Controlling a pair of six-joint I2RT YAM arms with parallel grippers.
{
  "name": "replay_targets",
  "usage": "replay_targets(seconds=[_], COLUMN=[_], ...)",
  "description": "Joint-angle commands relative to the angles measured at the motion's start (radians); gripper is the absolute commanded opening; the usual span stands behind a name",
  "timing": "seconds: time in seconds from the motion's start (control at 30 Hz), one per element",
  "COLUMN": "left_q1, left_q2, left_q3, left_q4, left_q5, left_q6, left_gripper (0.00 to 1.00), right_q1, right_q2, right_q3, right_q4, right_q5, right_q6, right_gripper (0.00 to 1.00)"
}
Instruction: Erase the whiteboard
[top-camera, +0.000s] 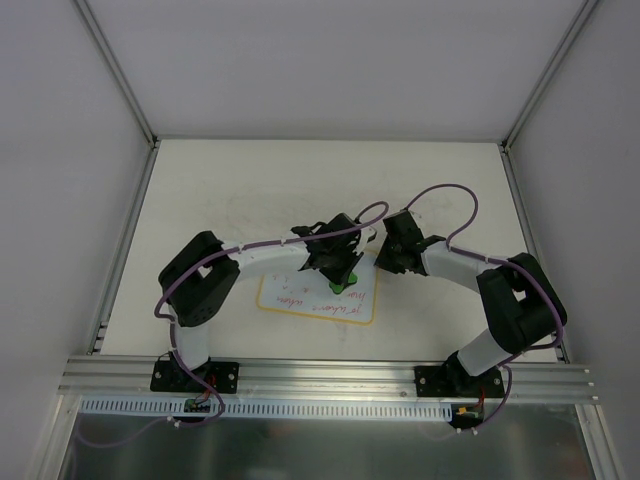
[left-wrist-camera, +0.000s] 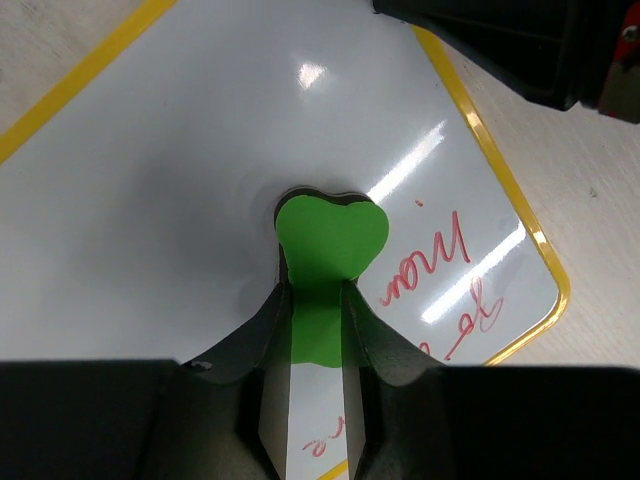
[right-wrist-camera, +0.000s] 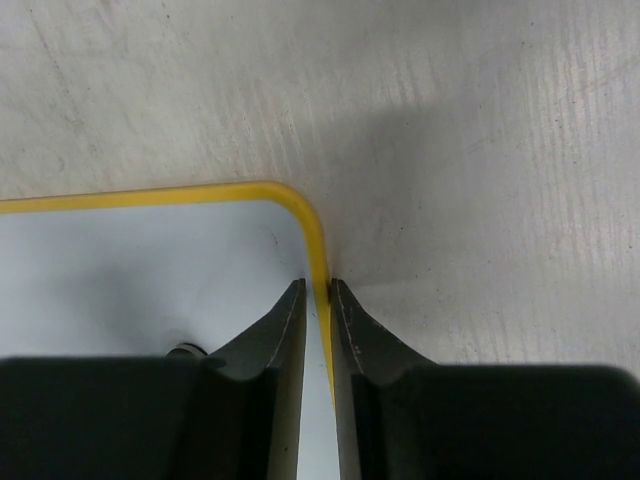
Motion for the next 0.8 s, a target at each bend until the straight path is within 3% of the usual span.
replay_targets(seconds=[0.0,0.27,0.77], left_q1=[0.005,-0.055,-0.122], left_q2=[-0.013,0.001,0.071], left_q3=[-0.055,-0.066,-0.04], left_q4=[-0.028,-0.031,-0.049], left_q5=[0.006,-0.022,-0.076], left_q6=[-0.093,-0.251,-0.568], left_gripper=[0.12,0.01,0.0], right_q1=[-0.001,-0.001,-0.001], right_q2=[0.073,0.084,0.104], right_q3=[-0.047,-0.044,-0.03], right_q4=[-0.131,-0.135,-0.159], right_q5=[0.016,0.018,0.024], right_q6=[-0.008,0.005,0.023], right_gripper=[0.17,0.16,0.15])
